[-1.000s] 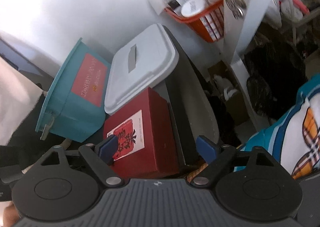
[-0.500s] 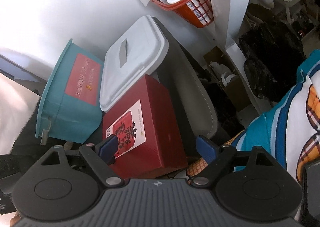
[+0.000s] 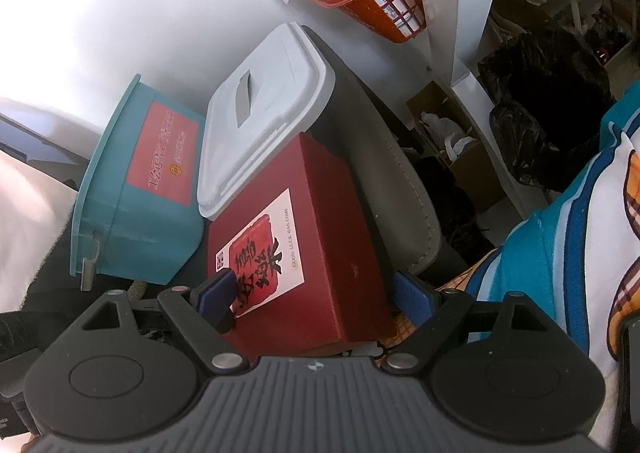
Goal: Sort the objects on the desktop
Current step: 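Roll the right tool and close its fingers on the red box's sides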
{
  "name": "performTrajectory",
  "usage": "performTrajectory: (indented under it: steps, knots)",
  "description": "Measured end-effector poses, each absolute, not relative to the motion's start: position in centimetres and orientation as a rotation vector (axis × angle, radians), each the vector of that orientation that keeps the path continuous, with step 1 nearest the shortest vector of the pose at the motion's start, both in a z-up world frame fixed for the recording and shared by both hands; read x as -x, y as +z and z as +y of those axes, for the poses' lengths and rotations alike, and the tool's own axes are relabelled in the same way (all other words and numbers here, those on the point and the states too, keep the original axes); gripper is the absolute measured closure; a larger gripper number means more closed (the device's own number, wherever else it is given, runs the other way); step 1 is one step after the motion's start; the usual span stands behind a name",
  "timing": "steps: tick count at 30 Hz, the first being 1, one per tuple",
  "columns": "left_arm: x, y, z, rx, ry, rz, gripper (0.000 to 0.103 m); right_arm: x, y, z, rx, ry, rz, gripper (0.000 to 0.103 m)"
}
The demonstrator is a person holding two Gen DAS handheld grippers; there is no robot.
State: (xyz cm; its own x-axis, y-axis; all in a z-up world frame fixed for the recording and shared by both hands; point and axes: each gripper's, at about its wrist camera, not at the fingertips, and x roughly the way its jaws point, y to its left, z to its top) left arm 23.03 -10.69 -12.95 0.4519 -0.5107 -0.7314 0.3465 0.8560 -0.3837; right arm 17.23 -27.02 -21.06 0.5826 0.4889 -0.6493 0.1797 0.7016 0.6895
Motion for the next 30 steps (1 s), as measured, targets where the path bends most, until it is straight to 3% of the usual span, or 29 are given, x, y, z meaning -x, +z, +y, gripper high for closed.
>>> performTrajectory:
  steps: [13,19,30]
  knots:
    - [-23.1,-12.9,-10.3,0.214,-0.540,0.971,0.059,-16.6,-20.3,-27.7,-0.837,0.208,0.934,0.027]
    - [-23.1,-12.6,-10.0,0.224,-0.528,0.959,0.053,-16.2,-19.6,-27.9,-0.851,0.249,0.917,0.028]
    - [-23.5,-12.5,-9.5,0.232,-0.508,0.949,0.053,-16.0,-19.0,-27.5,-0.889,0.338,0.897,0.029]
